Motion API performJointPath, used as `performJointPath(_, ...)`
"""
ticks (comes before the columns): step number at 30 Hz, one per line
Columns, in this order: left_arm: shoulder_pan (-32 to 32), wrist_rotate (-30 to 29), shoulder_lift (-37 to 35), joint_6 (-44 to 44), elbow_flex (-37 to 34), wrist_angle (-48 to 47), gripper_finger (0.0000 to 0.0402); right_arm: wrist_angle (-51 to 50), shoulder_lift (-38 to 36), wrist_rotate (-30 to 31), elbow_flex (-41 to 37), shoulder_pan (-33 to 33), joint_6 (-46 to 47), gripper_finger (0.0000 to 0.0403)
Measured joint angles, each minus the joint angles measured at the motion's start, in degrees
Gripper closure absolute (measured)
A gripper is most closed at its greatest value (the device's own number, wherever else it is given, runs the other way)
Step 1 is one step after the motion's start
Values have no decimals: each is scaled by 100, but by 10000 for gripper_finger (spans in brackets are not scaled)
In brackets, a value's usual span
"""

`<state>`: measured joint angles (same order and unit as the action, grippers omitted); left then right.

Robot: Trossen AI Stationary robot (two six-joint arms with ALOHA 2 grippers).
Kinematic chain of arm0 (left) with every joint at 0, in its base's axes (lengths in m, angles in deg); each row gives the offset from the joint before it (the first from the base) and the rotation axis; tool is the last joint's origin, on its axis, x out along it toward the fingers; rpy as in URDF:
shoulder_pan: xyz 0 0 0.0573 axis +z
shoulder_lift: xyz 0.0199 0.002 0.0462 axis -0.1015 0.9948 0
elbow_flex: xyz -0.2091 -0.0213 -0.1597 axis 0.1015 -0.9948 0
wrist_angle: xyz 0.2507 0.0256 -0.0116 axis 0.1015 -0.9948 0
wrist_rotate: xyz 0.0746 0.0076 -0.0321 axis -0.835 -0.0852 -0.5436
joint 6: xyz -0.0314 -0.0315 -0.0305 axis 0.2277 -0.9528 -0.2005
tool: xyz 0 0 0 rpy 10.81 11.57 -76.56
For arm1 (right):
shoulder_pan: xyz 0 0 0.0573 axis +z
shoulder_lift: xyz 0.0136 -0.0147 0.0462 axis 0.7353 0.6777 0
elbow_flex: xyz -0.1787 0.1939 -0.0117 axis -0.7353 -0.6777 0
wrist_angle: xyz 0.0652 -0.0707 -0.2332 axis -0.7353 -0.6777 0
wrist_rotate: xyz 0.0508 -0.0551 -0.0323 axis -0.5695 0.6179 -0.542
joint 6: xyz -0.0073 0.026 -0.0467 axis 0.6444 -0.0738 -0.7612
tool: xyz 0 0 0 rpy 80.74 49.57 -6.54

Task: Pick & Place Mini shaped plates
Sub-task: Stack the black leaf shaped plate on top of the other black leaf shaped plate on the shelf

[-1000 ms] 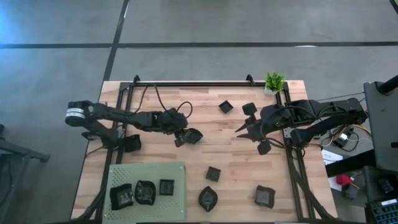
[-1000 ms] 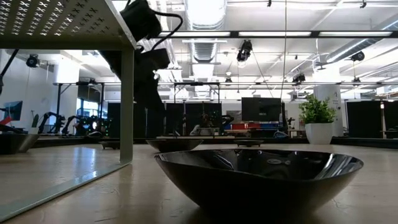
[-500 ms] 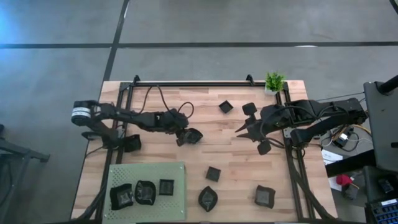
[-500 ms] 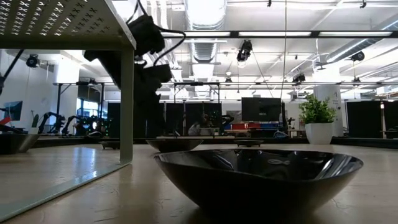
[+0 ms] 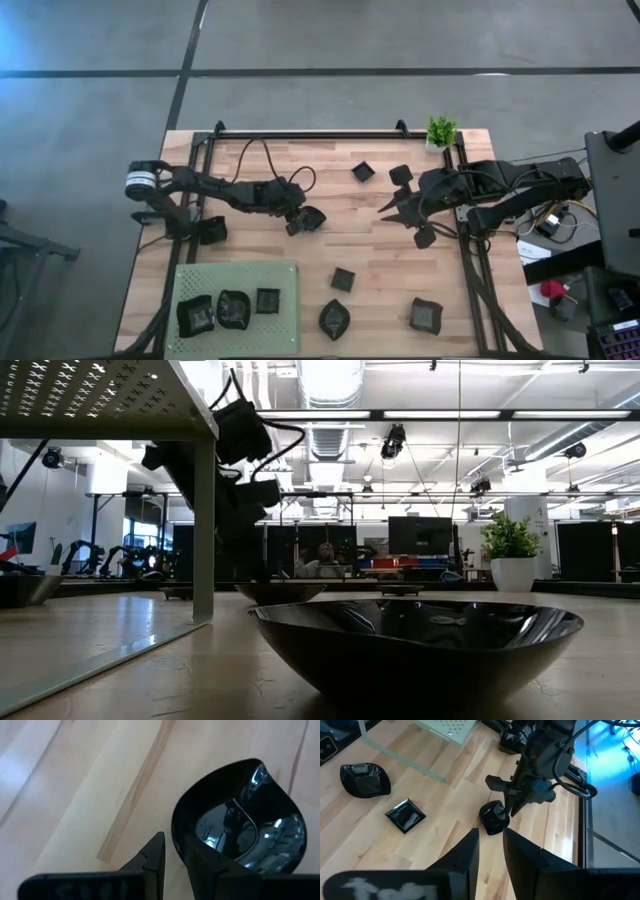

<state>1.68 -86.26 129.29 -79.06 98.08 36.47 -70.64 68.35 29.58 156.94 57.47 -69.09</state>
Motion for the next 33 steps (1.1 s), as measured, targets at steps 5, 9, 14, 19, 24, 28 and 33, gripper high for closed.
performJointPath(5, 0, 13, 160, -110, 0, 24, 335, 3, 2, 1, 0, 0, -100, 329)
performJointPath(9, 0, 57, 248, -189, 0, 24, 335, 0, 4, 3, 0, 0, -111, 333)
performJointPath(14, -2, 168, 195, -205, 0, 32, 335, 2, 4, 3, 0, 0, -131, 328)
performJointPath(19, -4, 168, 82, -211, 0, 30, 335, 7, 4, 3, 0, 0, -142, 323)
performJointPath(24, -4, 170, 44, -318, 0, 26, 335, 9, 4, 3, 0, 0, -129, 328)
performJointPath(28, -4, 143, 44, -321, 0, 31, 335, 7, 4, 2, 0, 0, -129, 334)
performJointPath(33, -4, 119, 44, -514, -6, 38, 335, 7, 4, 3, 0, 0, -146, 331)
